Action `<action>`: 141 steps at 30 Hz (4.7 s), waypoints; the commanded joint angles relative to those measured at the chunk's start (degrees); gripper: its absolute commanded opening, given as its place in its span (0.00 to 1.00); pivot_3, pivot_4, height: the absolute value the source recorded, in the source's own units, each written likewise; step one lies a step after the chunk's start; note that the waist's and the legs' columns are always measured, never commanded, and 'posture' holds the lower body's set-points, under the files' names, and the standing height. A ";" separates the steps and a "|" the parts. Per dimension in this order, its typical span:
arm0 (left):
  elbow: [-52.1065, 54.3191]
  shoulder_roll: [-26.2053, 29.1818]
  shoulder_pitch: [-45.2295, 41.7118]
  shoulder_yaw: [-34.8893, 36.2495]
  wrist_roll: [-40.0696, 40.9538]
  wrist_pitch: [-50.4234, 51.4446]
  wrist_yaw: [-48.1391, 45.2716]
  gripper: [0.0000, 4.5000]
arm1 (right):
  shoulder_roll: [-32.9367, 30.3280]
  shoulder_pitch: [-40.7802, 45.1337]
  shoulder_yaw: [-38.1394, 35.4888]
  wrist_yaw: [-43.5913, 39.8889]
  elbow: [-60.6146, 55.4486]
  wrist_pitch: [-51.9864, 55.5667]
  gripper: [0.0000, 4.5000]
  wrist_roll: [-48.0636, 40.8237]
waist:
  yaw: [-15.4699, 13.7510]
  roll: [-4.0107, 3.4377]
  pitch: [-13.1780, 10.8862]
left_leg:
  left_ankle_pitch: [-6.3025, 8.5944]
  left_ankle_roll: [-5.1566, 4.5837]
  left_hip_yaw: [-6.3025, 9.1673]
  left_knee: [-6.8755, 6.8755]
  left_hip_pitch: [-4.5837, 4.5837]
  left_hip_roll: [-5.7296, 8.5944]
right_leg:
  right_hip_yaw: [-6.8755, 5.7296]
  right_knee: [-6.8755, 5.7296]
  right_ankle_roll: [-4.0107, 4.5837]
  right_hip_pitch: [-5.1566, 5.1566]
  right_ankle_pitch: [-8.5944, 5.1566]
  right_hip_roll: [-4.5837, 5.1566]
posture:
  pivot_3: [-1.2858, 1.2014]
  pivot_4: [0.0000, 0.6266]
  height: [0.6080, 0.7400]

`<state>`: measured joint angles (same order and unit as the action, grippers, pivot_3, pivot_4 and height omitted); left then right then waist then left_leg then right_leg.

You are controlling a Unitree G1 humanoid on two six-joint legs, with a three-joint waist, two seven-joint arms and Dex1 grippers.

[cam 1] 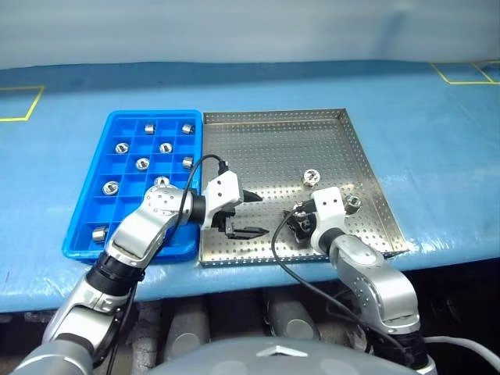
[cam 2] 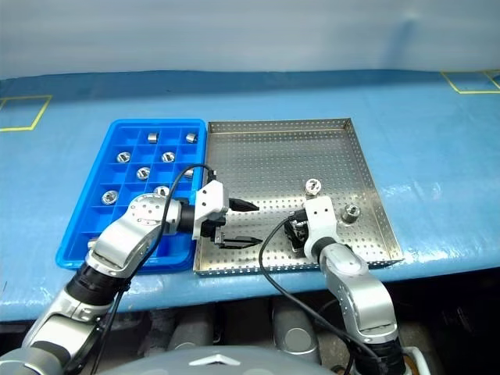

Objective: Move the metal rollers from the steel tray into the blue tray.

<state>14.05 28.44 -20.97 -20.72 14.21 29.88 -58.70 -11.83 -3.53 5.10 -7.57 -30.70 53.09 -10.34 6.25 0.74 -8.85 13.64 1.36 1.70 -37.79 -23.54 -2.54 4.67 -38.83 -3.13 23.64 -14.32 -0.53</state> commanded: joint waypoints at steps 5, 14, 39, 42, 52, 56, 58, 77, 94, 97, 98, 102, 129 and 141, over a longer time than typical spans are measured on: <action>6.55 0.57 2.28 3.02 2.94 2.28 2.60 0.89 | -1.61 1.43 0.11 -0.62 -3.60 0.22 0.40 0.27 | -0.22 0.00 -0.01 | 0.00 0.00 -0.03 0.00 -0.01 0.00 | 0.02 0.01 0.00 0.01 0.00 0.02 | 0.49 0.24 1.00; 18.02 0.21 10.81 15.78 5.34 8.34 16.54 0.89 | 2.33 17.79 6.32 -0.07 0.89 -2.08 0.40 2.32 | -0.65 0.00 -0.04 | -0.01 -0.01 -0.03 0.02 0.02 -0.07 | 0.04 -0.06 0.01 0.06 0.01 -0.06 | 0.53 0.24 1.00; 42.81 0.37 39.11 43.12 16.13 15.81 33.16 0.89 | 15.73 35.24 22.30 -13.53 31.30 -18.55 0.40 6.43 | -12.03 0.07 -0.07 | -0.10 0.21 0.39 0.40 0.00 -0.07 | -0.65 0.06 0.76 0.03 -0.35 0.08 | 0.67 0.24 1.00; 42.12 0.64 38.69 42.16 16.88 15.46 33.50 0.89 | 13.87 33.79 22.11 -14.41 29.41 -17.62 0.40 6.77 | -12.19 0.07 -0.07 | -0.11 0.23 0.39 0.40 0.00 -0.06 | -0.65 0.07 0.75 0.01 -0.37 0.08 | 0.67 0.24 1.00; 39.84 2.48 35.58 39.28 17.29 15.85 33.71 0.89 | 9.67 29.60 21.94 -15.91 23.48 -12.45 0.40 6.63 | -11.78 0.08 -0.07 | -0.12 0.25 0.40 0.63 0.04 -0.08 | -0.65 0.06 0.72 0.08 -0.33 0.05 | 0.64 0.24 1.00; 39.07 2.88 34.70 38.67 17.28 15.91 33.71 0.89 | 9.03 28.63 22.84 -17.92 21.55 -10.34 0.40 5.61 | -11.74 0.07 -0.06 | -0.12 0.25 0.41 0.70 0.05 -0.07 | -0.67 0.07 0.73 0.08 -0.32 0.05 | 0.64 0.24 1.00; 38.79 3.15 34.49 38.53 17.35 15.81 33.64 0.89 | 8.82 28.05 23.07 -18.84 20.29 -9.31 0.40 4.93 | -11.72 0.07 -0.07 | -0.12 0.25 0.42 0.71 0.05 -0.07 | -0.67 0.08 0.73 0.08 -0.32 0.06 | 0.64 0.24 1.00; 28.65 5.03 19.50 27.22 17.21 12.32 28.41 0.89 | 7.91 17.09 4.73 -3.15 6.89 -12.35 0.60 8.29 | -10.03 0.09 -0.06 | -0.24 0.45 0.39 0.67 -0.02 -0.04 | -0.64 0.11 0.64 0.12 -0.31 0.09 | 0.55 0.24 1.00; 5.85 -3.11 -2.27 6.61 10.10 6.68 19.42 0.89 | 4.06 -2.66 -11.12 6.17 -10.47 -2.78 0.60 10.92 | -0.82 0.03 -0.06 | -0.23 0.43 0.33 0.68 0.04 -0.05 | -0.47 0.01 0.48 0.12 -0.27 -0.01 | 0.46 0.24 1.00; 5.48 -3.37 -2.43 6.41 9.88 6.70 18.85 0.89 | 5.06 -4.59 -14.14 6.91 -12.13 -1.69 0.60 10.12 | -0.55 0.03 -0.06 | -0.23 0.43 0.32 0.68 0.03 -0.05 | -0.44 0.01 0.48 0.13 -0.27 0.00 | 0.45 0.24 1.00; 5.40 -3.42 -2.40 6.39 9.91 6.71 18.64 0.89 | 5.19 -5.34 -14.91 6.81 -12.43 -1.49 0.60 9.75 | -0.46 0.02 -0.06 | -0.23 0.42 0.32 0.68 0.03 -0.05 | -0.45 0.01 0.48 0.13 -0.27 0.00 | 0.45 0.24 1.00; 5.15 -3.55 -2.24 6.22 9.74 6.73 17.98 0.89 | 5.68 -6.71 -15.89 5.77 -11.66 -1.30 0.60 8.27 | 0.11 0.02 -0.06 | -0.23 0.43 0.32 0.65 0.04 -0.05 | -0.44 0.01 0.45 0.12 -0.27 0.00 | 0.45 0.24 1.00; 7.93 -3.58 0.79 8.26 9.54 7.65 18.41 0.89 | 4.55 1.81 -16.43 4.55 7.24 -7.95 0.60 5.23 | 0.44 0.01 -0.05 | -0.24 0.40 0.25 0.63 0.07 -0.03 | -0.34 0.00 0.36 0.09 -0.21 0.00 | 0.48 0.24 1.00; 8.78 -3.42 1.39 8.15 9.61 8.16 18.71 0.89 | 3.71 6.20 -15.54 5.36 14.05 -11.18 0.41 6.05 | -0.39 0.01 -0.05 | -0.24 0.39 0.21 0.61 0.08 -0.02 | -0.29 0.01 0.32 0.08 -0.18 0.00 | 0.49 0.24 1.00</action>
<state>20.33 24.96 -19.52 -13.76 23.15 38.28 -40.03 -7.63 2.29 -10.53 -2.50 -16.94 42.61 -4.65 5.86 0.76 -8.90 13.39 1.76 1.91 -37.18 -23.45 -2.56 4.38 -38.83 -2.81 23.72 -14.49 -0.53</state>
